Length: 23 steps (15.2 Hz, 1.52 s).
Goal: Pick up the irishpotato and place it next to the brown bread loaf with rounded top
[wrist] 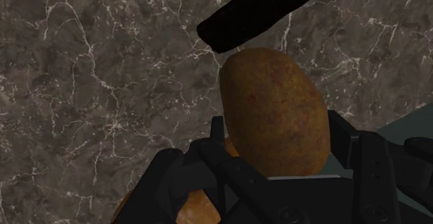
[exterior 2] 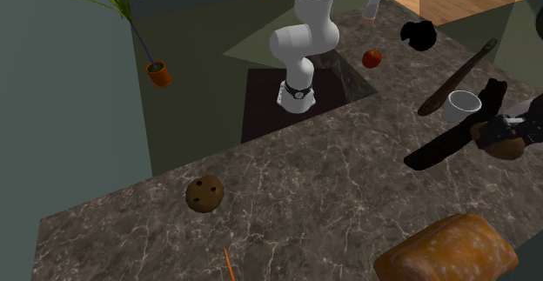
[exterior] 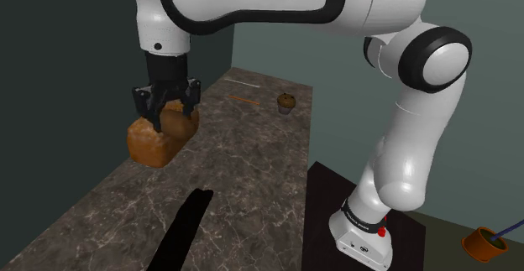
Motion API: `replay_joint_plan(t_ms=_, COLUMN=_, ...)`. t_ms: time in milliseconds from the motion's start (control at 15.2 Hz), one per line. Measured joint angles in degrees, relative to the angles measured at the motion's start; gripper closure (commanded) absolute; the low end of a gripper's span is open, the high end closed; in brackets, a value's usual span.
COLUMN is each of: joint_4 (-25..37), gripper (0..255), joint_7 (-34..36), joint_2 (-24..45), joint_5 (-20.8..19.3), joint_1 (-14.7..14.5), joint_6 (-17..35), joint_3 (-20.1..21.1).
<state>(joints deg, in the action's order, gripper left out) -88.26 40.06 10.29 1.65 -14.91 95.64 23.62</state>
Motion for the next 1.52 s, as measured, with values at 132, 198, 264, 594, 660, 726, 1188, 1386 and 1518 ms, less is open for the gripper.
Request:
replay_joint_plan(t_ms=132, joint_4=6.7, gripper=255, joint_7=3.1, joint_2=5.1, joint_5=-2.1, joint_1=-2.4, joint_6=-1.9, joint_3=0.8)
replay_joint_plan(t_ms=198, joint_4=7.2, gripper=255, joint_7=3.6, joint_2=5.9, joint_5=-2.4, joint_1=-2.9, joint_6=-1.4, joint_3=0.9)
replay_joint_plan(t_ms=264, joint_4=6.7, gripper=255, joint_7=3.7, joint_2=6.2, joint_5=-2.5, joint_1=-3.0, joint_6=-0.8, joint_3=0.9)
replay_joint_plan(t_ms=594, joint_4=3.7, gripper=255, joint_7=3.8, joint_2=6.7, joint_5=-2.7, joint_1=-3.0, joint_6=2.7, joint_3=0.9)
replay_joint_plan(t_ms=660, joint_4=2.9, gripper=255, joint_7=3.8, joint_2=6.7, joint_5=-2.8, joint_1=-3.0, joint_6=3.6, joint_3=0.9)
replay_joint_plan(t_ms=726, joint_4=2.1, gripper=255, joint_7=3.8, joint_2=6.7, joint_5=-2.7, joint_1=-3.0, joint_6=4.3, joint_3=0.8)
replay_joint_plan(t_ms=1188, joint_4=-3.5, gripper=255, joint_7=3.5, joint_2=6.7, joint_5=-2.7, joint_1=-2.7, joint_6=9.9, joint_3=0.7)
replay_joint_plan(t_ms=1386, joint_4=-5.2, gripper=255, joint_7=3.4, joint_2=7.1, joint_5=-2.9, joint_1=-2.7, joint_6=11.9, joint_3=0.6)
replay_joint_plan(t_ms=1518, joint_4=-6.2, gripper=255, joint_7=3.4, joint_2=7.4, joint_5=-3.0, joint_1=-2.7, joint_6=13.3, joint_3=0.5)
